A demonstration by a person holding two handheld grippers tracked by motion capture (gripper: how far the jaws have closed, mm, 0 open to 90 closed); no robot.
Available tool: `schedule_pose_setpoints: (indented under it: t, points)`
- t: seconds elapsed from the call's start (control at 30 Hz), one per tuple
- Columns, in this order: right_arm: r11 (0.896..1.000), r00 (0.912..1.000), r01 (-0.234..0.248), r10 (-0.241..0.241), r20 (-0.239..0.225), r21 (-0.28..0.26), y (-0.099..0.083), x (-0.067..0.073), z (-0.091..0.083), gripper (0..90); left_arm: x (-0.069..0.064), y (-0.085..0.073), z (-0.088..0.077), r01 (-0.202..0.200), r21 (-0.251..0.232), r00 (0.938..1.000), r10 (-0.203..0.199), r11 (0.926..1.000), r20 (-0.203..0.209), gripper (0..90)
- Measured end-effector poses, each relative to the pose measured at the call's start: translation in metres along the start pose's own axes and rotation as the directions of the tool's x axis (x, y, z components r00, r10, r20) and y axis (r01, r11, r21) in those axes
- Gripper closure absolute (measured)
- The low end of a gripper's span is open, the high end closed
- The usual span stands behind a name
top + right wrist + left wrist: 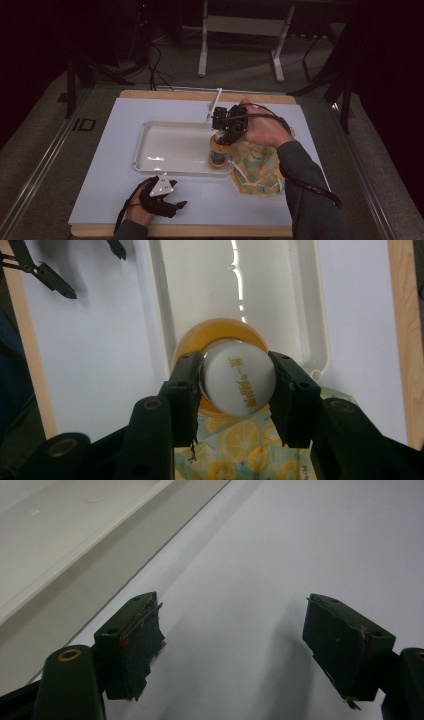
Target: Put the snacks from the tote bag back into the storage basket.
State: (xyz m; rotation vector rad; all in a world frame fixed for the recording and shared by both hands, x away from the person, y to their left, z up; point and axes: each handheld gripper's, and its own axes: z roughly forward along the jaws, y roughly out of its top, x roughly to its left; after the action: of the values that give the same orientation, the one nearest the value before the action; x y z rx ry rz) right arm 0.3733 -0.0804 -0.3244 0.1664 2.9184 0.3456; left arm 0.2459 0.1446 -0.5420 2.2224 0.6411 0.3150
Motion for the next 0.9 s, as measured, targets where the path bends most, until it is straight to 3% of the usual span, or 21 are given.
schedule_pose_setpoints:
  t: [0.9]
  points:
    - [0.999,0.9994,-0.033,0.034,-0.012,0.030,-0.009,0.003,0.018,58.6,-0.001,0.000,0.000,-0.003,0.004,1.0000,0.003,1.0000,-0.002,23.4]
